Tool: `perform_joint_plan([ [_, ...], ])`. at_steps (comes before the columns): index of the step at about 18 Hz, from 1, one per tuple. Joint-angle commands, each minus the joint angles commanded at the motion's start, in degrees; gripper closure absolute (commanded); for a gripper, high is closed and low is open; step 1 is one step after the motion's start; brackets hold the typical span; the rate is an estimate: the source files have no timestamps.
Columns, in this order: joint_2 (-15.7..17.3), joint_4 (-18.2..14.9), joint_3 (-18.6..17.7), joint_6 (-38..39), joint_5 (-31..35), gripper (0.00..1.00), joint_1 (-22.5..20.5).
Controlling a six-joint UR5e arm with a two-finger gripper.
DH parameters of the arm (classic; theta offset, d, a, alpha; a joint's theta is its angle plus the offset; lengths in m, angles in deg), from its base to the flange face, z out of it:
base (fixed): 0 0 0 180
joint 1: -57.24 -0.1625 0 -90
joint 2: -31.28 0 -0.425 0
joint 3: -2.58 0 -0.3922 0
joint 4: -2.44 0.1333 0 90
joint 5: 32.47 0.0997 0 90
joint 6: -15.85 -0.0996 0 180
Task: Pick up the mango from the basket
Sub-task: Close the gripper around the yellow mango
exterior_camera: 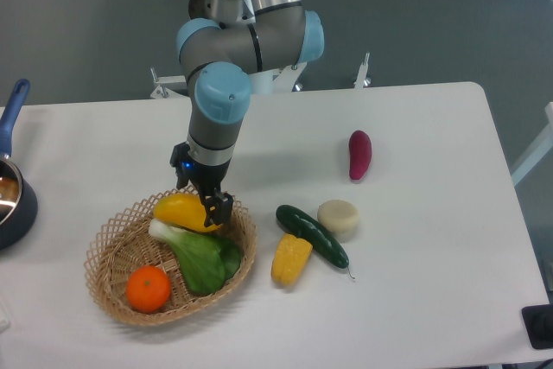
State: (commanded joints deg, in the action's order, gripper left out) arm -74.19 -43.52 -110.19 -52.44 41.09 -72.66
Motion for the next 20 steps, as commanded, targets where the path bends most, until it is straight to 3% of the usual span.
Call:
perform_joint_plan([
  [10,-1.6,0.1,1.0,0.4,1.2,0.0,0.6],
  [18,-1.8,0.0,1.0,0.4,2.9,0.21,0.7],
  [20,-1.7,0.0,1.1,0.4,3.2,0.33,1.1],
])
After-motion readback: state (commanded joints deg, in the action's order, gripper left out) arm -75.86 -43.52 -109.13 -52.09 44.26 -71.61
